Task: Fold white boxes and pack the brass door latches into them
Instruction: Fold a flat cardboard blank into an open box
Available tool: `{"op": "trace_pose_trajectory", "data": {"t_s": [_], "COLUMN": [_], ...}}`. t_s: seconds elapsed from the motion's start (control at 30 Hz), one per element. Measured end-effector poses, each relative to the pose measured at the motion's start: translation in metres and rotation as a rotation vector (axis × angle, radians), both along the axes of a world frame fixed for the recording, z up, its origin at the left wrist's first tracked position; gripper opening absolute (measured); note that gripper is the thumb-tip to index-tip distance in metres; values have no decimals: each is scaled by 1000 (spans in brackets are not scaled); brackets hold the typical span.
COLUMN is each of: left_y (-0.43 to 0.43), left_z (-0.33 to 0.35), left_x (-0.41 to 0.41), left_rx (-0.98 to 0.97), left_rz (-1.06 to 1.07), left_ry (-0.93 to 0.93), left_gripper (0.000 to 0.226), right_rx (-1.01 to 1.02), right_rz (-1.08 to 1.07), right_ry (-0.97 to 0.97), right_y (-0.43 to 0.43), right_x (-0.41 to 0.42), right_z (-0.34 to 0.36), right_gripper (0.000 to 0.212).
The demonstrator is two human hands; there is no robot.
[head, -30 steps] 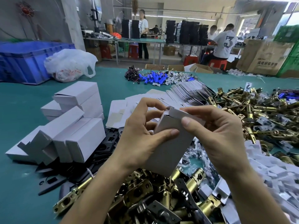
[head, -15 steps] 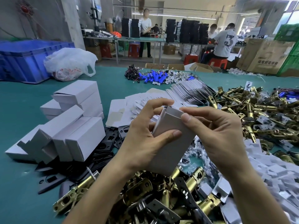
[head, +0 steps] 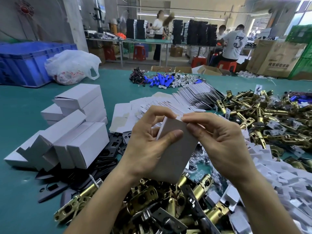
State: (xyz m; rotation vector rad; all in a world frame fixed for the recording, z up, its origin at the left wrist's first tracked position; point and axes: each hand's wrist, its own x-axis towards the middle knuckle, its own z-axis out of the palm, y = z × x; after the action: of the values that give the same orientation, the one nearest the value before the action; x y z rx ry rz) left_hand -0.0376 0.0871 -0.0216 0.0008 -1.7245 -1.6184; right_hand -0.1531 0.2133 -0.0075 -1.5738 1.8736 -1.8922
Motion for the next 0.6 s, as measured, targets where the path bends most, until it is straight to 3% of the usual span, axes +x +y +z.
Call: {"op": "trace_pose_trajectory", "data": {"t_s": [0.3, 0.47, 0.6], "left_y": [-3, 0, -3], "left_z": [5, 3, 7], "left_x": [4, 3, 4], "left_rx": [-19, -51, 5], "left_rz": [110, 126, 213], "left_ry": [19, 26, 118], "left_gripper": [29, 29, 24], "right_rx": [93, 42, 104], "right_rz": [173, 126, 185], "right_ry": [-197, -129, -211], "right_y": [-2, 0, -1], "right_x": [3, 1, 3], "right_z": [-4, -2, -5], "right_gripper": [35, 32, 63]}}
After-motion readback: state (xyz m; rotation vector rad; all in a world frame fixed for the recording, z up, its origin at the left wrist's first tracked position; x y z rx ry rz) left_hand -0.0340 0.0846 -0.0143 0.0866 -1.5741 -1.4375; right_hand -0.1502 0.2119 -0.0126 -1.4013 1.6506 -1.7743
